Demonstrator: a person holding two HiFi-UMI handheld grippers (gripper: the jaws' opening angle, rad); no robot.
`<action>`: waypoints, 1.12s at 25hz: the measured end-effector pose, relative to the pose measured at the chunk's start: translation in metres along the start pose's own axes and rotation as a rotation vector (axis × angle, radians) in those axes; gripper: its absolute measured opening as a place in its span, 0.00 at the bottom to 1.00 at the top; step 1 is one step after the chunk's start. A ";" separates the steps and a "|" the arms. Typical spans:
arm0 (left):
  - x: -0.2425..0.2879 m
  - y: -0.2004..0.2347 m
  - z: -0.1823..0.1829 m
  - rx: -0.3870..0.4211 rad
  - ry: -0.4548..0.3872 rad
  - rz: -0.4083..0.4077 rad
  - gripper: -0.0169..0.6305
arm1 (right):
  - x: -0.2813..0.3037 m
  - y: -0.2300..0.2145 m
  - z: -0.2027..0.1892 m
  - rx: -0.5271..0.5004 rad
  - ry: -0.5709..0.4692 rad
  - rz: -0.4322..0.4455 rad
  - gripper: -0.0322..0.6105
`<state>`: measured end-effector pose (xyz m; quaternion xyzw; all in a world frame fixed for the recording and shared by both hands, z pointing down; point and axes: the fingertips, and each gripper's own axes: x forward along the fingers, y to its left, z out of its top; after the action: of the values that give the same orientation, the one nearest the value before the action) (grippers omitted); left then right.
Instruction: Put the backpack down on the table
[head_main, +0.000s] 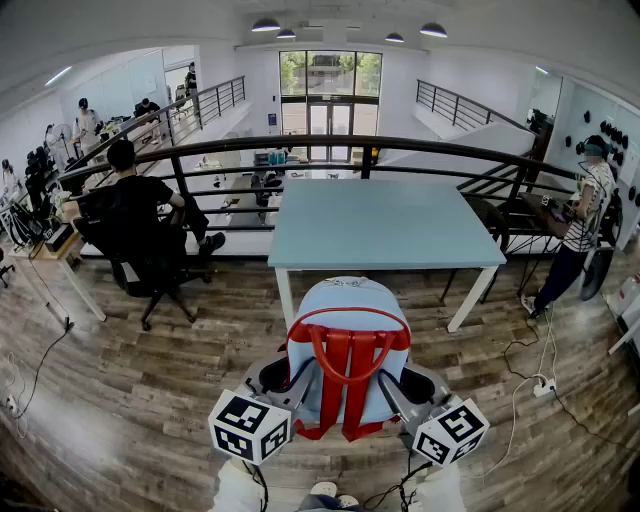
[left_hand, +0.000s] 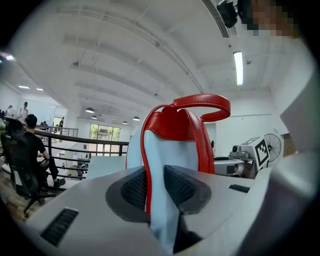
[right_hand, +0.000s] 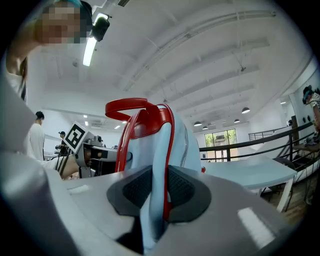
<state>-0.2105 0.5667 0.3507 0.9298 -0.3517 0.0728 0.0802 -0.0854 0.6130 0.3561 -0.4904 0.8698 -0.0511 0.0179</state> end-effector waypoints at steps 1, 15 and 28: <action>0.000 0.001 0.000 -0.002 0.000 0.000 0.17 | 0.000 0.000 0.000 0.003 0.000 -0.001 0.19; 0.012 0.015 -0.005 0.003 -0.001 -0.006 0.17 | 0.016 -0.010 -0.008 0.003 -0.009 -0.007 0.19; 0.036 0.054 -0.003 -0.008 0.008 -0.026 0.17 | 0.056 -0.023 -0.009 0.001 0.007 -0.037 0.19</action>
<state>-0.2200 0.5041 0.3654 0.9337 -0.3395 0.0740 0.0863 -0.0960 0.5539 0.3687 -0.5061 0.8607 -0.0535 0.0144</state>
